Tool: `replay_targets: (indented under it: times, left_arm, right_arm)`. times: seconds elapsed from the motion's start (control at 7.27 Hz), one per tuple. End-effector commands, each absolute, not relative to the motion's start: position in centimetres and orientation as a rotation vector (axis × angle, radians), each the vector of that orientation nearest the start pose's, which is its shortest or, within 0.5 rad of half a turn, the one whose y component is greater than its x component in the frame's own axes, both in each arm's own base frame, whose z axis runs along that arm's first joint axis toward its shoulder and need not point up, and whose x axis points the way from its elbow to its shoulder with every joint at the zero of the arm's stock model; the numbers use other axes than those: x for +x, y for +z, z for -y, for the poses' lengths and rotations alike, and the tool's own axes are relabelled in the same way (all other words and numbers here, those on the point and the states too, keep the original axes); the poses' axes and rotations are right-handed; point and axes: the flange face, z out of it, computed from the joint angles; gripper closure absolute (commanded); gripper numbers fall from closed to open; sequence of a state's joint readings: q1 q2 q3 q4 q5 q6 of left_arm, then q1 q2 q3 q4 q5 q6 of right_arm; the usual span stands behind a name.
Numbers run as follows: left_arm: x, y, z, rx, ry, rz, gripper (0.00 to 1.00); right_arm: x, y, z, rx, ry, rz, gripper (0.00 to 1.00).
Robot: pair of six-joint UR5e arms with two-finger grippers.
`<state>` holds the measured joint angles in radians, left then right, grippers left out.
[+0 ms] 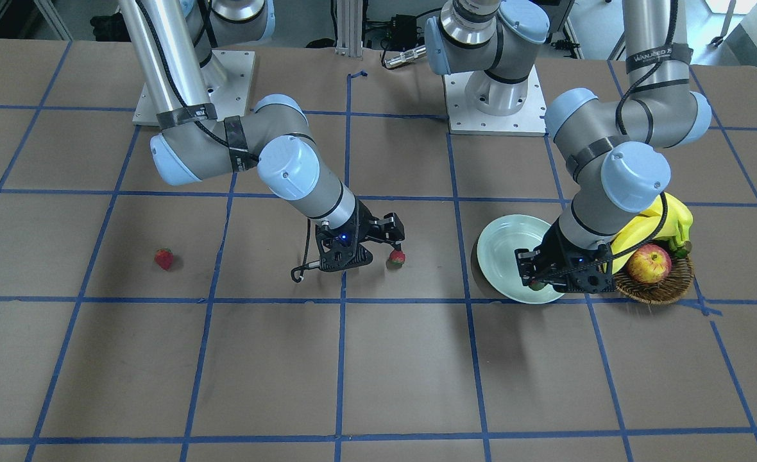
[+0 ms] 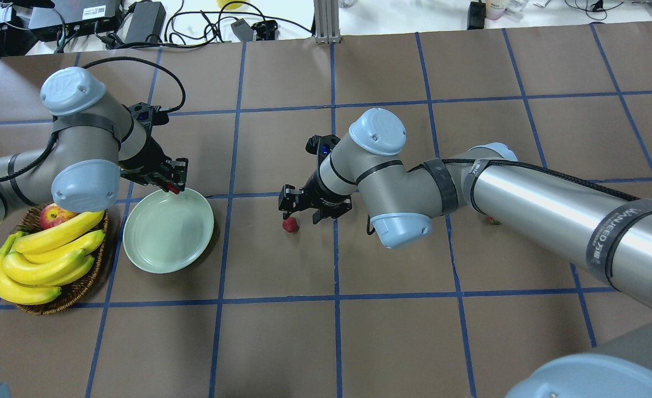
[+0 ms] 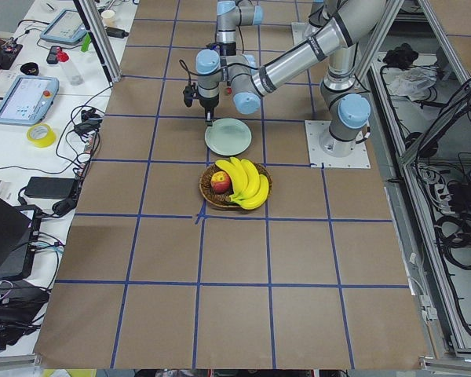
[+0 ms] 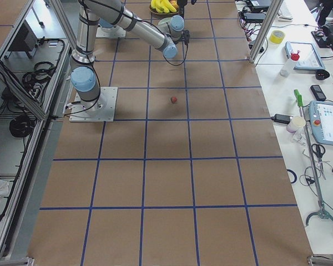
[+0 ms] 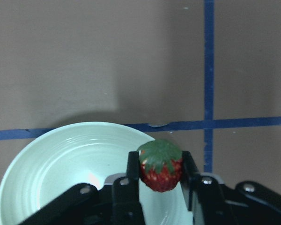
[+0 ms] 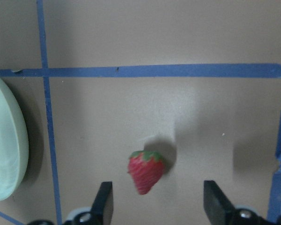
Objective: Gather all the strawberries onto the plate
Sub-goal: 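Drop the strawberry into the plate with the left gripper while the right releases its own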
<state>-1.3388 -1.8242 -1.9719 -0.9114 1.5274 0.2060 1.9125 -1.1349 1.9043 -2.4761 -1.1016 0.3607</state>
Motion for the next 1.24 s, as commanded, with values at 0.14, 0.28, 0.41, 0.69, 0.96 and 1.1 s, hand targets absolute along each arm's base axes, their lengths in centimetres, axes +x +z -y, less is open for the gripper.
replay_targets:
  times: [0.14, 0.28, 0.41, 0.69, 0.96, 1.1]
  left_arm:
    - [0.9, 21.1, 52.0, -0.066, 0.075, -3.171, 1.00]
    - [0.6, 20.2, 51.1, -0.064, 0.113, -3.175, 1.00]
    - [0.6, 20.1, 51.0, -0.067, 0.116, -3.175, 0.56]
    - [0.5, 20.1, 50.7, -0.075, 0.156, -3.180, 0.00]
    - [-1.2, 23.0, 51.0, -0.061, 0.158, -3.187, 0.00]
    - [-4.5, 24.4, 50.6, -0.083, 0.169, -3.184, 0.00]
  right_arm:
    - [32.0, 23.6, 47.4, -0.116, -0.078, -2.957, 0.00]
    - [29.9, 25.4, 47.6, -0.132, -0.087, -3.015, 0.00]
    - [26.6, 26.5, 48.5, -0.116, -0.087, -3.072, 0.00]
    - [20.9, 27.8, 50.0, -0.185, -0.023, -3.124, 0.00]
    - [16.1, 28.4, 51.3, -0.074, 0.046, -3.220, 0.00]
    - [14.7, 27.9, 51.3, -0.134, 0.079, -3.221, 0.00]
